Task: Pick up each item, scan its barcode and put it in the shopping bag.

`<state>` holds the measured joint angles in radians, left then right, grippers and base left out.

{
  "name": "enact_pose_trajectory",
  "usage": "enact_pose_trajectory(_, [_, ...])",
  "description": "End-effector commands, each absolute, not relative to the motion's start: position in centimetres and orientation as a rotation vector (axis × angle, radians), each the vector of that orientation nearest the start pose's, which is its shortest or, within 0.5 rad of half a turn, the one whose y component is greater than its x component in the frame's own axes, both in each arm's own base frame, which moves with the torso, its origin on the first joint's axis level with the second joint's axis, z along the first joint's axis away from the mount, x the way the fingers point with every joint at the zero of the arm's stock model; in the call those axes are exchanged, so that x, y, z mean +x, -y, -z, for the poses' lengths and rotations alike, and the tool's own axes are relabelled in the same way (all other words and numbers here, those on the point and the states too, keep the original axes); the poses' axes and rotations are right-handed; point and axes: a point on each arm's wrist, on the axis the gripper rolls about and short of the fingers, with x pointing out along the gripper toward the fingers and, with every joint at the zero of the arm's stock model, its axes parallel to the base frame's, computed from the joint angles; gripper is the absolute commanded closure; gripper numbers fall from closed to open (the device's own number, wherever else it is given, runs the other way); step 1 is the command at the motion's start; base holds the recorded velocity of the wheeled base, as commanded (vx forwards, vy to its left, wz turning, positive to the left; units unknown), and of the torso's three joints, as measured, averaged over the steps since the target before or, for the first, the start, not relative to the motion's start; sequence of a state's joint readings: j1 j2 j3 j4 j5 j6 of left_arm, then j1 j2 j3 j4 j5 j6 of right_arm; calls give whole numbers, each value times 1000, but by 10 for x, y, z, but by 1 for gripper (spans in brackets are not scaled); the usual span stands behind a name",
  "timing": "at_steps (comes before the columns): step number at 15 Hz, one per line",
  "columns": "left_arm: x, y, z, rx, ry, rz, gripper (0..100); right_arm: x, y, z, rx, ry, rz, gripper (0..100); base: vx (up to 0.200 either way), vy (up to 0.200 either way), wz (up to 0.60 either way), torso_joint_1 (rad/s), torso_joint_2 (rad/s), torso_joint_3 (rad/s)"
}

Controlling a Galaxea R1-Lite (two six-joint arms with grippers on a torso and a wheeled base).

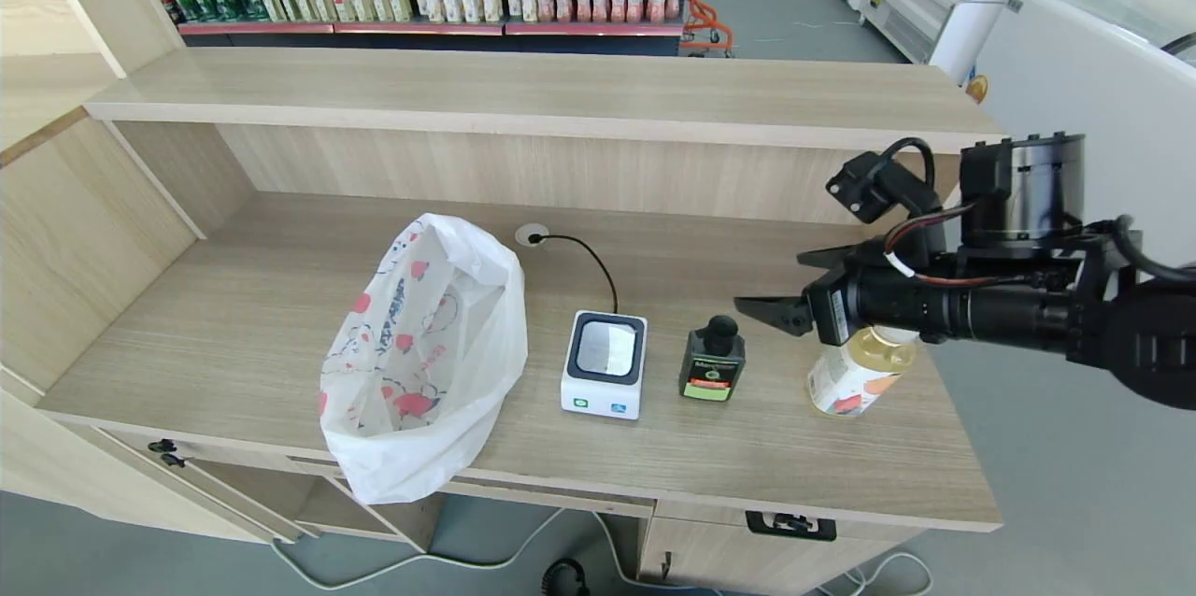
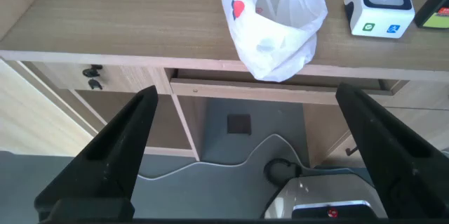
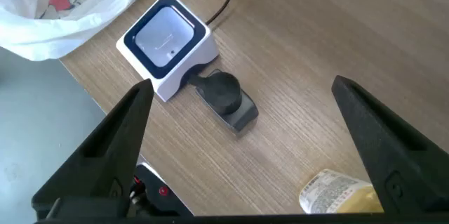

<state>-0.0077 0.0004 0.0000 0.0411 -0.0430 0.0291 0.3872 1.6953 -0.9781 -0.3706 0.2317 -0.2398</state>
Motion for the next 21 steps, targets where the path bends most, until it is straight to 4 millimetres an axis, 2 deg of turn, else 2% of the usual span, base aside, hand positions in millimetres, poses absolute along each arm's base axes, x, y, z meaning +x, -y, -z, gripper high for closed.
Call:
enact_pose_trajectory(1, [-23,1,-71,28,-41,51,0,303,-131,-174,-265,-349,-680,0,0,0,0,0,0,0])
enact_pose_trajectory(4, [-23,1,-71,28,-41,51,0,306,-135,-162,-290,-352,-692,0,0,0,0,0,0,0])
enact_pose_trajectory(5, [-23,1,-71,28,-41,51,0,309,-136,-153,-309,-349,-694,0,0,0,0,0,0,0])
enact_pose_trajectory(10, [-23,1,-71,28,-41,51,0,327,-138,-131,-332,-324,-682,0,0,0,0,0,0,0])
enact_pose_trajectory(13, [-23,1,-71,28,-41,51,0,336,-138,-121,-329,-332,-675,0,0,0,0,0,0,0])
enact_pose_trajectory(21, [-23,1,-71,28,-41,51,0,339,-141,-105,-319,-338,-728,0,0,0,0,0,0,0])
